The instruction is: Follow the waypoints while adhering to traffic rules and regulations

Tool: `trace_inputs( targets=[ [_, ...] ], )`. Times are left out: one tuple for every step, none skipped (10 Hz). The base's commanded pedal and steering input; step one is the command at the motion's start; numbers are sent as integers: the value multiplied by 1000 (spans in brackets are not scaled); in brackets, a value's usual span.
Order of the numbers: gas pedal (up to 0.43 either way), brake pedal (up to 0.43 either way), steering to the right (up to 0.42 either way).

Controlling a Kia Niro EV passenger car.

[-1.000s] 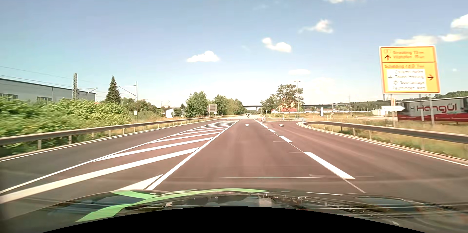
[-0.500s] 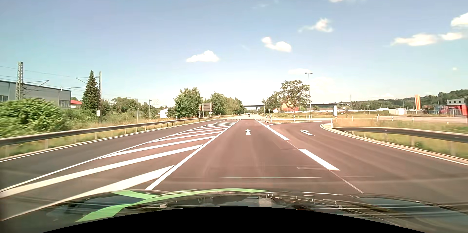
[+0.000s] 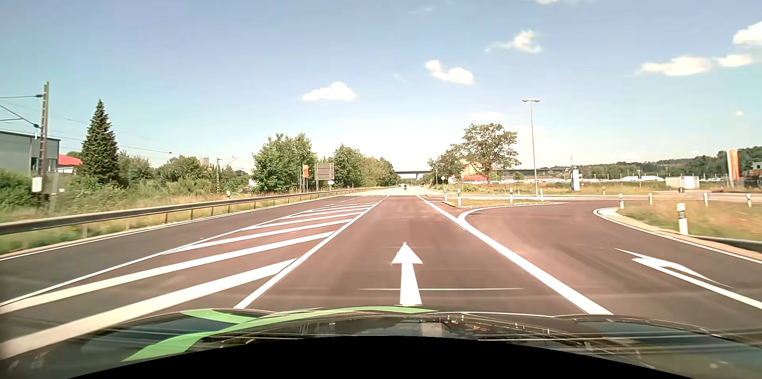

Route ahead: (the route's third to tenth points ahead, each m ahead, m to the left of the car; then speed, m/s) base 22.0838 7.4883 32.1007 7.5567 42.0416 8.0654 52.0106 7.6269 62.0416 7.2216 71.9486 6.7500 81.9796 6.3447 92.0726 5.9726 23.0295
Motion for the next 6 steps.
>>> trace_inputs(
  targets=[
    [248, 0, -1],
    [209, 0, -1],
    [209, 0, -1],
    [209, 0, -1],
    [209, 0, -1],
    [209, 0, -1]
  ],
)
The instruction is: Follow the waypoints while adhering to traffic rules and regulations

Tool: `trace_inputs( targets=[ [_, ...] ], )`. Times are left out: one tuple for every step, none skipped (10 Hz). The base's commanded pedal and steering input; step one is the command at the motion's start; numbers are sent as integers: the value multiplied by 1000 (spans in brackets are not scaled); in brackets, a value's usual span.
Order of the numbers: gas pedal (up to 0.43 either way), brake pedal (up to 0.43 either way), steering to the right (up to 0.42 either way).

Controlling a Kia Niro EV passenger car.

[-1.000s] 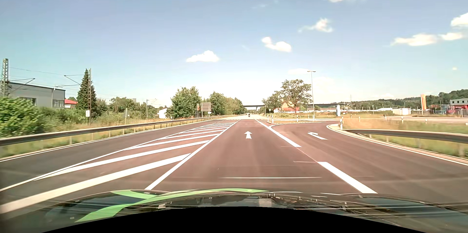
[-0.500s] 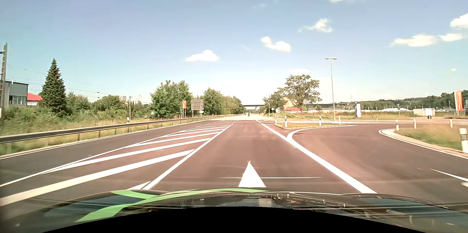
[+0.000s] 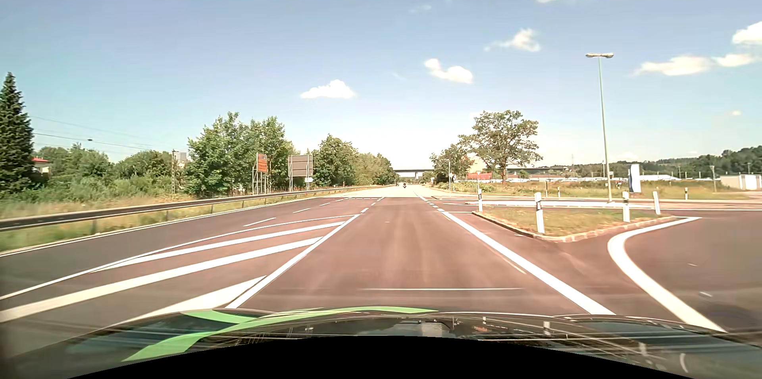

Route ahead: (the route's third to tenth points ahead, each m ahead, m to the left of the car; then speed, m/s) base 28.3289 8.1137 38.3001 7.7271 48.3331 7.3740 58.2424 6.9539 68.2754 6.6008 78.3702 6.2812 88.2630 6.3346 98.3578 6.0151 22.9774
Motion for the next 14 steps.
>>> trace_inputs(
  targets=[
    [228, 0, -1],
    [228, 0, -1],
    [228, 0, -1],
    [220, 0, -1],
    [220, 0, -1],
    [177, 0, -1],
    [177, 0, -1],
    [177, 0, -1],
    [177, 0, -1],
    [177, 0, -1],
    [177, 0, -1],
    [177, 0, -1],
    [177, 0, -1],
    [197, 0, -1]
  ],
)
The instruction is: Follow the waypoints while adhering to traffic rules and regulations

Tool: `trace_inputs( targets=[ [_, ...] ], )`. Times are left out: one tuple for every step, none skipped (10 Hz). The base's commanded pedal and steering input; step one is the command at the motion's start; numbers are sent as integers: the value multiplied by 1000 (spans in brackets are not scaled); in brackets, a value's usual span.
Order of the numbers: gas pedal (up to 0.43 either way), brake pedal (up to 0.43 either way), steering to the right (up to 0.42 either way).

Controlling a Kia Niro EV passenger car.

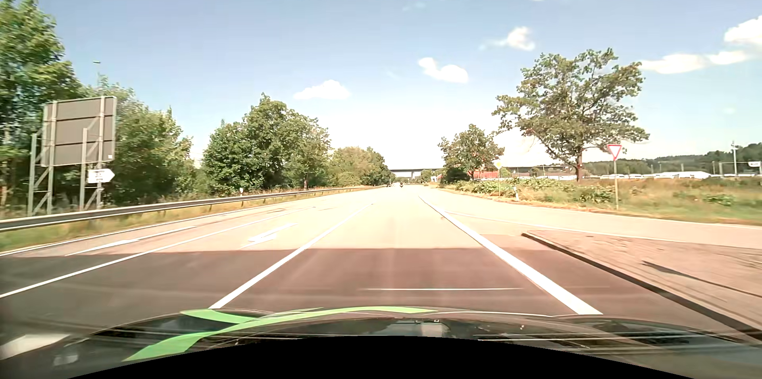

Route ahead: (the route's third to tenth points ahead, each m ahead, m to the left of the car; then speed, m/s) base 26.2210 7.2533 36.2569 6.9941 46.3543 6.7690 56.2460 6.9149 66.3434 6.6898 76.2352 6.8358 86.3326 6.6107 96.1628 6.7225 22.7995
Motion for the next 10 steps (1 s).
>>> trace_inputs(
  targets=[
    [197, 0, -1],
    [209, 0, -1],
    [209, 0, -1],
    [228, 0, -1],
    [228, 0, -1],
    [228, 0, -2],
    [228, 0, -2],
    [240, 0, -2],
    [240, 0, -2],
    [248, 0, -3]
  ],
)
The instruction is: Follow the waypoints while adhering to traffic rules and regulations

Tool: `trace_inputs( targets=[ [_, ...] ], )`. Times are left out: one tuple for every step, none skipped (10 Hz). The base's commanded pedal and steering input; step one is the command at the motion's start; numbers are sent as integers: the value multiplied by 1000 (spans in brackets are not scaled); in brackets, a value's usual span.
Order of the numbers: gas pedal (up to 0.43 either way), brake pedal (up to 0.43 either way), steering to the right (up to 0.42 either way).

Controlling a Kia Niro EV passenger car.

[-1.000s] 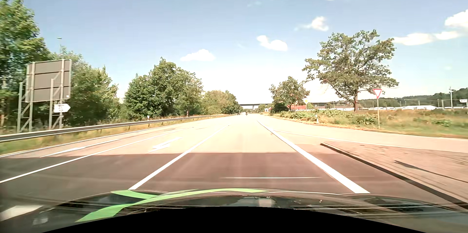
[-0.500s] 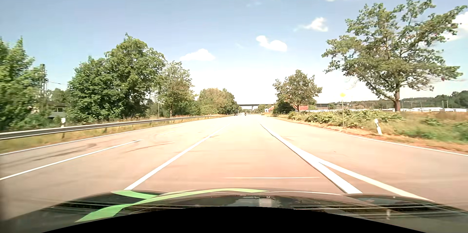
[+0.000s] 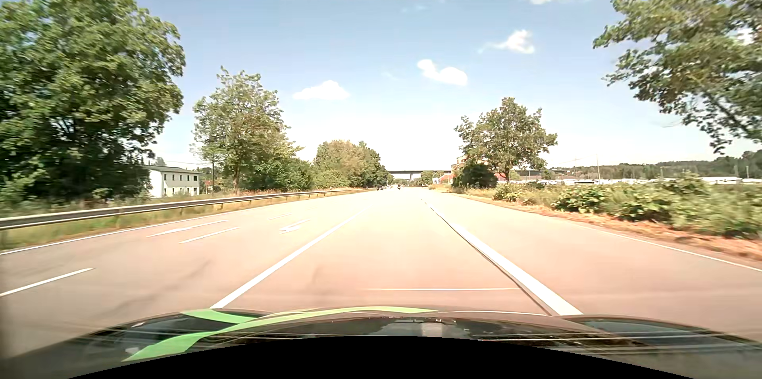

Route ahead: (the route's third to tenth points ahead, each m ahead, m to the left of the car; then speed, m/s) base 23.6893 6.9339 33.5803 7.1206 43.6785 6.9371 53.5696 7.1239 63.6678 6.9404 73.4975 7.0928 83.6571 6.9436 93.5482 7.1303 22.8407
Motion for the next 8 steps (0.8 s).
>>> trace_inputs(
  targets=[
    [280, 0, -4],
    [287, 0, -5],
    [287, 0, -5],
    [287, 0, -4],
    [287, 0, -4],
    [287, 0, -4],
    [287, 0, -4],
    [299, 0, -4]
  ],
)
